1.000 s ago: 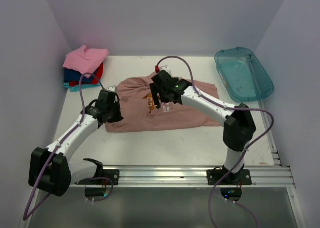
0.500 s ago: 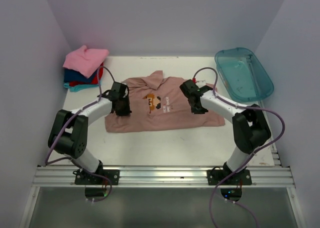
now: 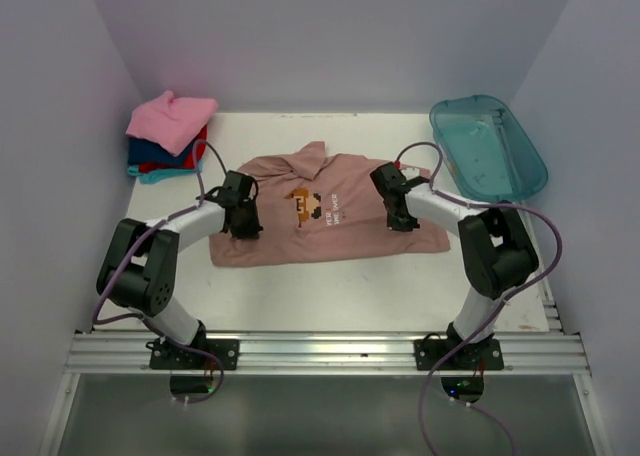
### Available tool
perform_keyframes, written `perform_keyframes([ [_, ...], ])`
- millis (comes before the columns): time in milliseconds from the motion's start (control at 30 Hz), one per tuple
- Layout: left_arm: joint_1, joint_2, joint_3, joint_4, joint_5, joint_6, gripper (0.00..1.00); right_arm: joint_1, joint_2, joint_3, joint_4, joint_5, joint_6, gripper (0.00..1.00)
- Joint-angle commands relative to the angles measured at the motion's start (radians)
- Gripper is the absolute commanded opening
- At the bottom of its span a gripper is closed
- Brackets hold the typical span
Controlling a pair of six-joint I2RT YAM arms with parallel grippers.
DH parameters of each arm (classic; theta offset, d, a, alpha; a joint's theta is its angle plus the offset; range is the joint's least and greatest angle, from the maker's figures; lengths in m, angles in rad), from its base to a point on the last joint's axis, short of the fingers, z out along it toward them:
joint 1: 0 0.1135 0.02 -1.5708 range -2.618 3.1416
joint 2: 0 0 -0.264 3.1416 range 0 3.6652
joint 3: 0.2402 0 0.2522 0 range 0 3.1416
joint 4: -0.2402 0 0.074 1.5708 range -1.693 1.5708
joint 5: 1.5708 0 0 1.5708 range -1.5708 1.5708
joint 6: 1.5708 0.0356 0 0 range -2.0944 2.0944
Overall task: Fold and stack the t-shirts
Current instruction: Fold the flattened tshirt in 1/3 of the way
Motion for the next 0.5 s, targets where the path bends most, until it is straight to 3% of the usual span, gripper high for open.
perform_keyframes([
  [0,0.0,-0.027,-0.035,-0.002,-0.034,-0.029,0.0,-0.002,0.052,-0.028,0.099,-0.057,-0.011,0.0],
  [333,0.0,-0.042,-0.076,-0.068,-0.032,-0.044,0.0,-0.004,0.049,-0.115,0.1,-0.135,-0.022,0.0],
  [467,0.0,-0.081,-0.15,-0.066,0.098,-0.083,0.0,-0.002,-0.011,-0.163,0.059,-0.206,-0.016,0.0],
])
